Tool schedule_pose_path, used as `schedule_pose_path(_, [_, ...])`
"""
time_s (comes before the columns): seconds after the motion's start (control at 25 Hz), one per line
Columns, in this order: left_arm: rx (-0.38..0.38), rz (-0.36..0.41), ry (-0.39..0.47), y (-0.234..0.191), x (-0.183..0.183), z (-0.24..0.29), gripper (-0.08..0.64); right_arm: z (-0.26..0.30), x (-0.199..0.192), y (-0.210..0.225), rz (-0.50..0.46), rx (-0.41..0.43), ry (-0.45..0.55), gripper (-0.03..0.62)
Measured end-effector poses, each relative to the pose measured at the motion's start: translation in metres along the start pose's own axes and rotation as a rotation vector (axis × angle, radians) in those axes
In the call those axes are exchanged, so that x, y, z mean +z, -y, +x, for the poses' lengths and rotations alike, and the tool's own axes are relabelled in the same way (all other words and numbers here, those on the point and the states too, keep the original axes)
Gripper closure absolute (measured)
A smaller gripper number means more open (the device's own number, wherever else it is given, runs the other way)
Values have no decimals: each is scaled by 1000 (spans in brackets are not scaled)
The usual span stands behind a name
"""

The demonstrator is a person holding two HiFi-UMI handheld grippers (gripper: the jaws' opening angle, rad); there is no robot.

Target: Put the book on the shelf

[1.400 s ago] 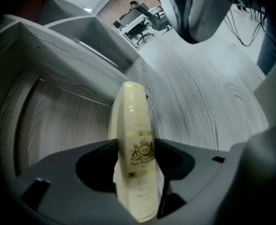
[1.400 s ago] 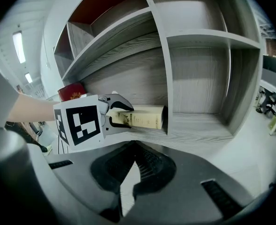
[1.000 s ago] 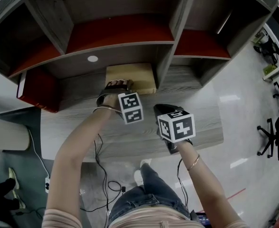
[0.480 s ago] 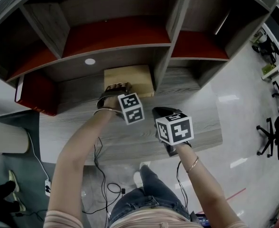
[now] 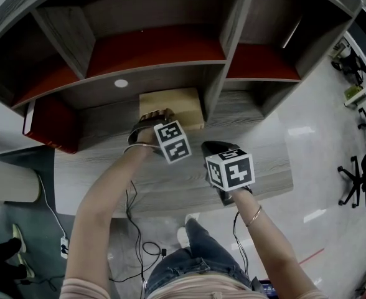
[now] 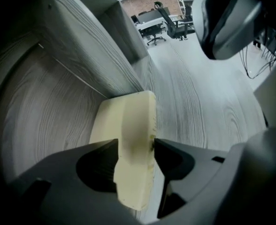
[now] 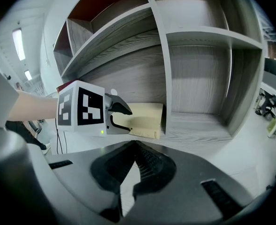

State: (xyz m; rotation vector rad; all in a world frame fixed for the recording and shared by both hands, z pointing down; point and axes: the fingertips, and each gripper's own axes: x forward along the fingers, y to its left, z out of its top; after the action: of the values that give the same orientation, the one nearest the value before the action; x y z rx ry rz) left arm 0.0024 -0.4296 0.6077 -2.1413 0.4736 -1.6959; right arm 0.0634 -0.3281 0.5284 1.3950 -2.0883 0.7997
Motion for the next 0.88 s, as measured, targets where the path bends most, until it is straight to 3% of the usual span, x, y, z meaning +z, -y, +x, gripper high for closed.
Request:
schedule_pose_path(0.16, [-6,-122,77,-8,4,-25,333,-5,5,-1,5,-15,32,583])
schedule_pose_path(0.44, [40,-308,179,-11,0,-54,436,-13,11,-16,-1,-14,66,583])
schedule_pose_path(0.88, [13,-669,365,13,-11,-119,477,-42,19,-44,-12,-9,139,583])
